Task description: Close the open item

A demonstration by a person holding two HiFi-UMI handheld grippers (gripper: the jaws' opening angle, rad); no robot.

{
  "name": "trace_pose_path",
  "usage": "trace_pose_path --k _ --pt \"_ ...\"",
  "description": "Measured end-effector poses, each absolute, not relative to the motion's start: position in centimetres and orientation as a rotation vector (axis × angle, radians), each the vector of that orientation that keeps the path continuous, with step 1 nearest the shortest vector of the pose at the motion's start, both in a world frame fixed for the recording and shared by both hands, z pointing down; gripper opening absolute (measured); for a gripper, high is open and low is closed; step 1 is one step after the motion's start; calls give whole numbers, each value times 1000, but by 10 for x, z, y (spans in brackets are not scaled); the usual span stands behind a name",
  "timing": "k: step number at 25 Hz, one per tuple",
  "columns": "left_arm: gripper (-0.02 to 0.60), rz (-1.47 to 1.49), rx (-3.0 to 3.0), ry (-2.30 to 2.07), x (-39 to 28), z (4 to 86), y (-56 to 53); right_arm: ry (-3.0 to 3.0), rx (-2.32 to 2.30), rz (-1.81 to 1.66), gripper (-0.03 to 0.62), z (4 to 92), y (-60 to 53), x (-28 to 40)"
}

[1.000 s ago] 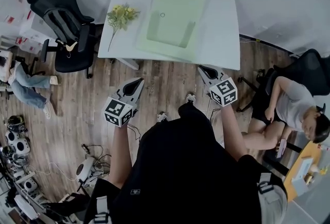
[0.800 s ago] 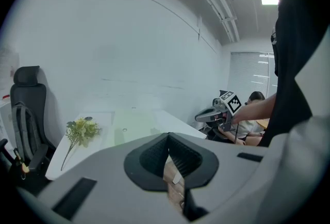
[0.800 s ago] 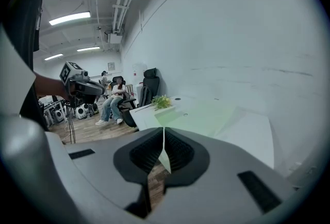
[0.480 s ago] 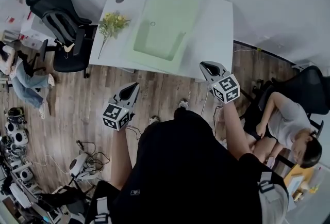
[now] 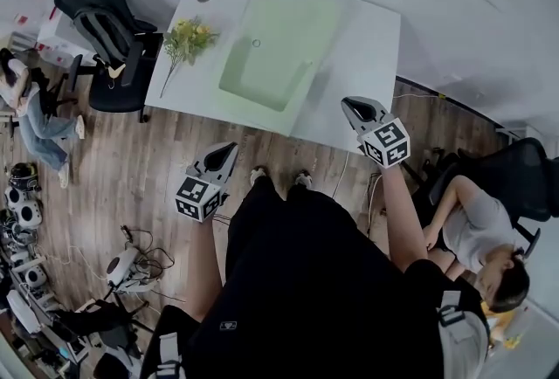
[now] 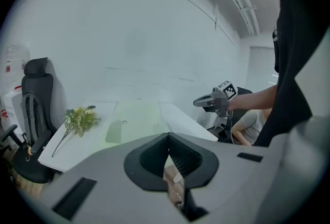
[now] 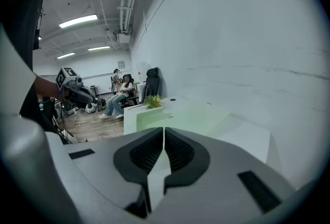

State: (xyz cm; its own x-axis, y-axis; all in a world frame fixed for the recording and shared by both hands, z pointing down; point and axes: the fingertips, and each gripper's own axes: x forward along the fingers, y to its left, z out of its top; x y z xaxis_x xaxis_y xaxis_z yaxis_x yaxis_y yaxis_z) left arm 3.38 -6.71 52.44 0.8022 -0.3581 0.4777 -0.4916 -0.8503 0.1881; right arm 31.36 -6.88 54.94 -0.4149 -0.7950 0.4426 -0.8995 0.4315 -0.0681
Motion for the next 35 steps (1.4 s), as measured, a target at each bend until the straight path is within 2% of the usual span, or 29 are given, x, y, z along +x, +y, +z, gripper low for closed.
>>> trace_pose_path --k 5,21,35 --pt "5 709 2703 -598 35 536 -85 -2321 1443 376 8 544 -98 319" --pt "5 692 2725 -394 41 562 -180 -2202 1397 276 8 538 -220 330" --pt "5 754 2526 -636 29 602 -184 -2162 1086 166 8 573 -338 366"
